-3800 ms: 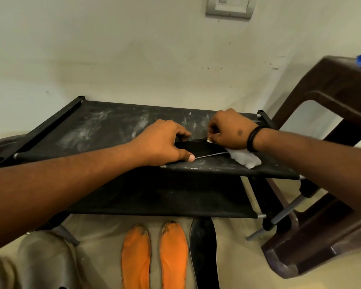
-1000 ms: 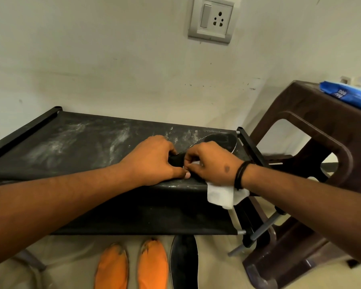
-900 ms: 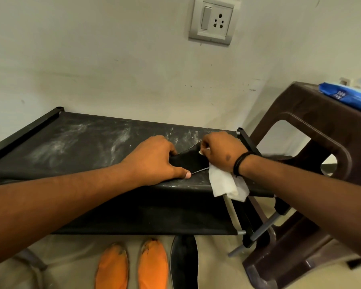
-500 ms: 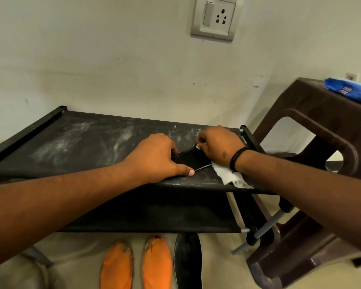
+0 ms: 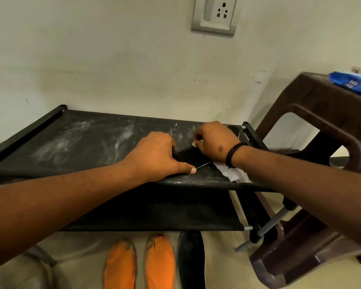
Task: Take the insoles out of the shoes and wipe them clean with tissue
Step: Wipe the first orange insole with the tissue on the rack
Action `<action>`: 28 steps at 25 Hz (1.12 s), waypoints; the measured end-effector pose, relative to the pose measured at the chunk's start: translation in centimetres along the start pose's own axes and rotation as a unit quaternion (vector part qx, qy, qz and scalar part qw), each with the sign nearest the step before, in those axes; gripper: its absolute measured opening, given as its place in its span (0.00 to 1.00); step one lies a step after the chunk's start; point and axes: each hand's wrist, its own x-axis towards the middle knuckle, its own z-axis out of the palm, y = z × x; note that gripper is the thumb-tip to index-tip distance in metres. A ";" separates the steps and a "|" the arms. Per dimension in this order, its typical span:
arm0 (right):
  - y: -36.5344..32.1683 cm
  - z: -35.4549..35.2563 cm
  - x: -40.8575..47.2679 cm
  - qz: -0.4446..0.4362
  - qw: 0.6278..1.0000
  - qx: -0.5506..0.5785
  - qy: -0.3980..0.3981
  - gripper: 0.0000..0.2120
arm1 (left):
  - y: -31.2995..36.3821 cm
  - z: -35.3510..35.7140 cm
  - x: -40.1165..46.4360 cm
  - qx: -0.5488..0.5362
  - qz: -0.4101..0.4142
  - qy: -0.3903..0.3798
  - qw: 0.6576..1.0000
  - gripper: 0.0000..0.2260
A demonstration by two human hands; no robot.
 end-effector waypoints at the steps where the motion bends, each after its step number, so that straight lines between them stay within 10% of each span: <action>1: -1.3 0.3 -0.4 -0.041 0.999 0.029 -0.016 0.05 | -0.1 0.0 0.0 0.002 0.001 0.001 1.000 0.31; 4: -2.7 0.5 -1.3 -0.109 0.990 0.065 -0.059 0.05 | 0.0 -0.1 -0.2 0.006 -0.004 0.001 1.000 0.29; 8: 1.1 -0.2 0.6 0.027 0.999 -0.046 0.002 0.07 | 0.2 -0.1 -0.2 0.008 0.003 -0.003 1.000 0.39; 13: -3.0 1.1 -1.7 -0.106 0.992 0.059 -0.044 0.06 | 0.1 -0.1 -0.2 0.010 -0.004 0.006 1.000 0.29; 17: 0.3 -0.2 0.2 0.015 0.999 -0.030 -0.008 0.07 | 0.2 -0.1 -0.2 0.008 -0.004 -0.002 1.000 0.39; 22: -3.0 0.8 -2.0 -0.115 0.989 0.074 -0.056 0.06 | 0.1 -0.2 -0.3 0.011 -0.007 0.008 1.000 0.28; 28: 0.2 -0.8 -1.3 -0.039 0.999 0.017 -0.034 0.06 | 0.4 -0.5 -0.5 0.028 0.005 0.013 1.000 0.27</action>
